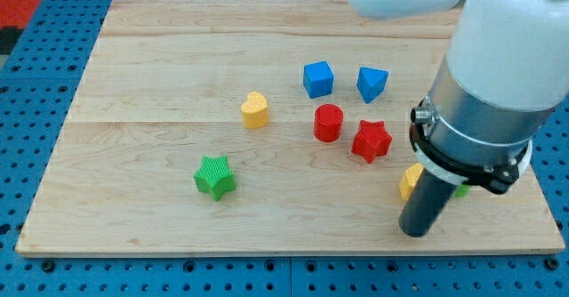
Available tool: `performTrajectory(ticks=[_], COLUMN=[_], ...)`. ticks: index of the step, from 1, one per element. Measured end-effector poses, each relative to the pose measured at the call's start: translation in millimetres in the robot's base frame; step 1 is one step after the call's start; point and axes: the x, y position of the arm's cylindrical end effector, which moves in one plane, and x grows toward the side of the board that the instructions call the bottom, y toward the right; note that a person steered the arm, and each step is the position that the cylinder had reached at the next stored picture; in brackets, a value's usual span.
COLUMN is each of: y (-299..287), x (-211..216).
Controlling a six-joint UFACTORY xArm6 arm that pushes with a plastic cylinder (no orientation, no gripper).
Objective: Place the yellow hexagon to the bottom of the yellow heart
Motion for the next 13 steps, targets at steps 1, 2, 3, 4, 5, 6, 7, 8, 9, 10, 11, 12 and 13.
performTrajectory(ticks=[1, 2, 3, 4, 5, 6, 7, 8, 9, 10, 11, 12, 13], y=[19, 65, 63, 18, -28, -13, 17, 17, -20, -40, -47, -56, -69], x=[-13, -13, -24, -28, -38, -45, -52, -84, -78, -56, -46, -37, -25])
